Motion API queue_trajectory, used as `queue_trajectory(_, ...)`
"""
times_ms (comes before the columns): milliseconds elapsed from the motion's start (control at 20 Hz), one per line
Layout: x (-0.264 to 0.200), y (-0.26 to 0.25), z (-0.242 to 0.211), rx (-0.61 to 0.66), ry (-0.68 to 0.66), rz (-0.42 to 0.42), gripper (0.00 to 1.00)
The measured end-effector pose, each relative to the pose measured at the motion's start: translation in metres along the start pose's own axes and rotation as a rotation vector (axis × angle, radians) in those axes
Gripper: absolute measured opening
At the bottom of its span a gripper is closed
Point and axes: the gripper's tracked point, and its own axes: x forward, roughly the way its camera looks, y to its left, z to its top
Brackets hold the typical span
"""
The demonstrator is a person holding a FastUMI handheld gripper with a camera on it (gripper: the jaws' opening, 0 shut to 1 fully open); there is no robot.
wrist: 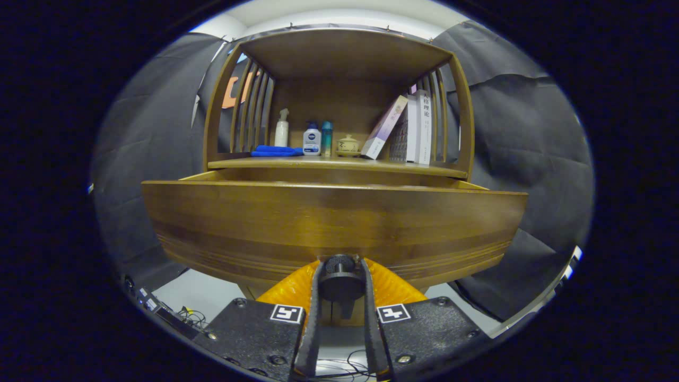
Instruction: Pull open the drawer, take out the items inside it, and place them on the countertop above the cabinet.
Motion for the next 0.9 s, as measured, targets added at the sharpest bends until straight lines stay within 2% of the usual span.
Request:
queue_trajectory(200,-0.017,0.000,-0.009,0.040,0.014,-0.005,0.38)
queue_trajectory(500,-0.032,-0.004,-0.017,0.031,0.032,-0.012,0.38)
queue_trajectory(900,-0.039,-0.004,-0.022,-0.028,0.043,-0.015,0.38)
